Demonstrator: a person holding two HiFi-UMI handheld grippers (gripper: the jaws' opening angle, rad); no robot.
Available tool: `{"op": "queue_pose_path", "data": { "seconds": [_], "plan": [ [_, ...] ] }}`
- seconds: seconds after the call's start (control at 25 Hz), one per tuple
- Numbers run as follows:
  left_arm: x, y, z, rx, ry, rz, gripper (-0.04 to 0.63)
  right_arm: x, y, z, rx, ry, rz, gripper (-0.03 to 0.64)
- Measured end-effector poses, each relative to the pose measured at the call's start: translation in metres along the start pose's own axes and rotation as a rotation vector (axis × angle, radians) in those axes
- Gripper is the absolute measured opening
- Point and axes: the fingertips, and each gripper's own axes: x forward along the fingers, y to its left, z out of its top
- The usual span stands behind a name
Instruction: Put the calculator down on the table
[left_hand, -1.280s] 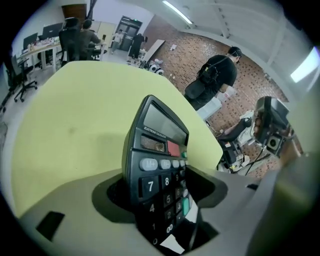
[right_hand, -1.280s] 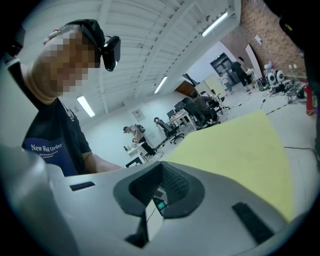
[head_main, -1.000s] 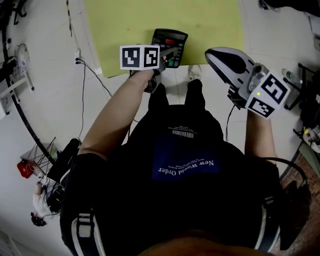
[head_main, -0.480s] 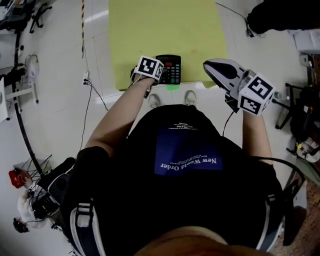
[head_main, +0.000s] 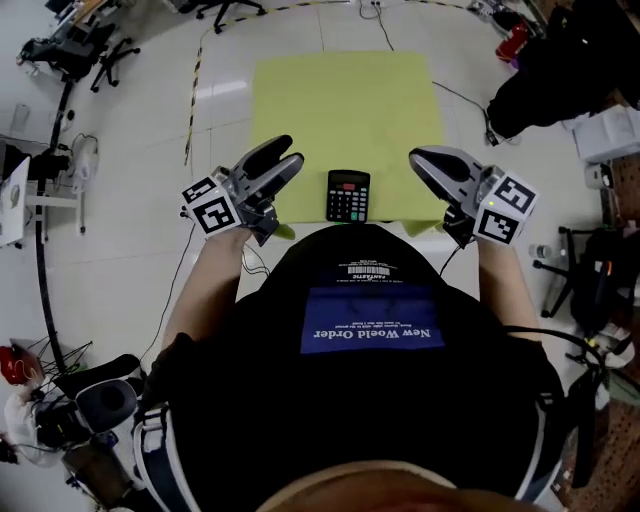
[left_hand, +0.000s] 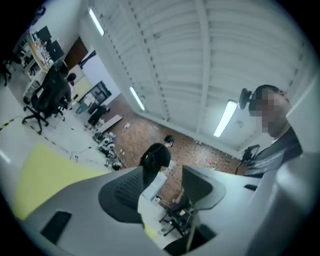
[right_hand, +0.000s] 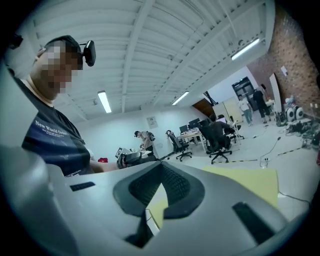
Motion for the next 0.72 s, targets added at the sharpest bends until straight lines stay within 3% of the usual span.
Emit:
{"op": "queue_pose_path", "data": {
  "seconds": [0.16, 0.36, 0.52, 0.72],
  "plan": [
    [-0.026, -0.017, 0.056, 0.083, -0.183, 0.001, 0.016, 0.016, 0.004, 0.024, -0.05, -0.022, 0.052, -0.012],
    [-0.034, -0.026, 0.059, 0.082, -0.231, -0.02, 0.006, 0.033, 0.013, 0.023, -0.067, -0.018, 0.094, -0.012],
    [-0.03, -0.03, 0.052, 0.123, -0.197, -0.006, 0.007, 0.042, 0.014, 0.019, -0.057, -0.009, 0.103, -0.012],
    [-0.024, -0.038, 0.048, 0.153, -0.153, -0.043, 0.008, 0.043, 0.007, 0.02, -0.041, -0.017, 0.081, -0.012]
  ]
}}
